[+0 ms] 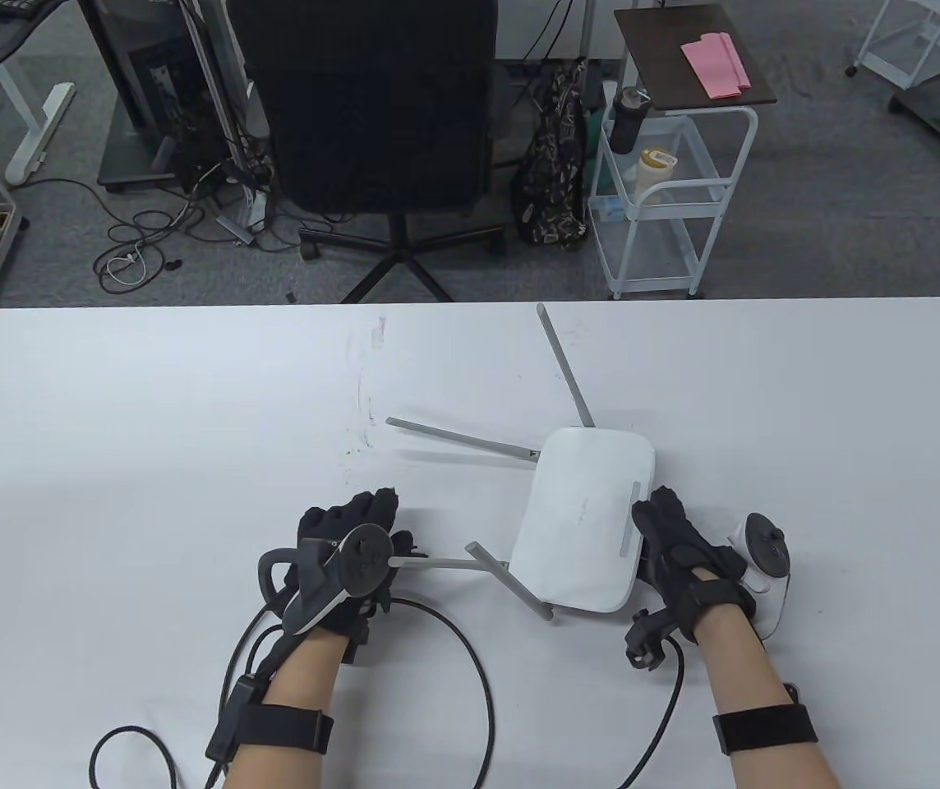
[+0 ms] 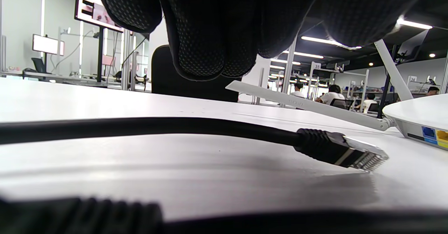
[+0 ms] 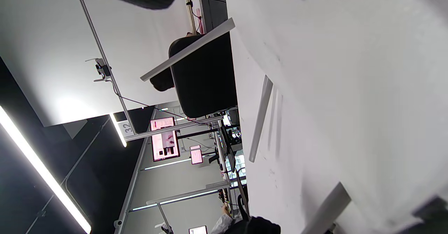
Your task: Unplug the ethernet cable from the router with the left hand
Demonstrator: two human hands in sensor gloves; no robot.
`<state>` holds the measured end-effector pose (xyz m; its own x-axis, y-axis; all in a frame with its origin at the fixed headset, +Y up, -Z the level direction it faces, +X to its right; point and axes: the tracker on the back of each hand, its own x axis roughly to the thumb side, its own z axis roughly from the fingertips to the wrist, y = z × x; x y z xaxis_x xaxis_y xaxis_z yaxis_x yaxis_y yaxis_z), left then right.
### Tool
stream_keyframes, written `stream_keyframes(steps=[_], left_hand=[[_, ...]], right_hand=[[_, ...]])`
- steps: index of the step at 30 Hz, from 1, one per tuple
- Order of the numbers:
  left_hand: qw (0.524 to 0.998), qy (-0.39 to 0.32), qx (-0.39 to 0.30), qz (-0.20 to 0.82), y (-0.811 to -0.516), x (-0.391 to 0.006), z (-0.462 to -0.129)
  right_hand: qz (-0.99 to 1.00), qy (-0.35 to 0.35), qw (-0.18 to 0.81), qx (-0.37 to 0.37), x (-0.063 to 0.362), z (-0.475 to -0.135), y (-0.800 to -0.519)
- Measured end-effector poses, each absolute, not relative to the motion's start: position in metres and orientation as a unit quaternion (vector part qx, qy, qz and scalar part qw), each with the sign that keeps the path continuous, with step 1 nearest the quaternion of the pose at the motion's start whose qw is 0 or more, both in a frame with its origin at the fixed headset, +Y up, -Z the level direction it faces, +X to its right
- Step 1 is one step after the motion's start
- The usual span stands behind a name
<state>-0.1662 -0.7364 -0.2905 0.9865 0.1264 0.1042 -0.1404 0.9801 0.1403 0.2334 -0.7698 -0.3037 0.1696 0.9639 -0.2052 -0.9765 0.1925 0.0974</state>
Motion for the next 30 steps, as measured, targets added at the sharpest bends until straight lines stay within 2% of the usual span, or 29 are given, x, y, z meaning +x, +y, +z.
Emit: stream_keyframes(steps=[6, 12, 30], left_hand=[[0.994, -0.046, 0.075, 0.068, -0.7366, -0.1668, -0.2906], [0.994, -0.044, 0.075, 0.069, -0.7364, -0.1675, -0.2903], [0.995, -0.036, 0.059, 0.074, -0.7401, -0.1692, -0.2944]], right_hand=[[0.654, 0.098, 0.749, -0.033, 0.2355, -0.3029, -0.7694], [0.745, 0.081, 0.662, -0.016, 0.2375, -0.3030, -0.7650], [0.812, 0.062, 0.580, 0.022, 0.2379, -0.3067, -0.7611]])
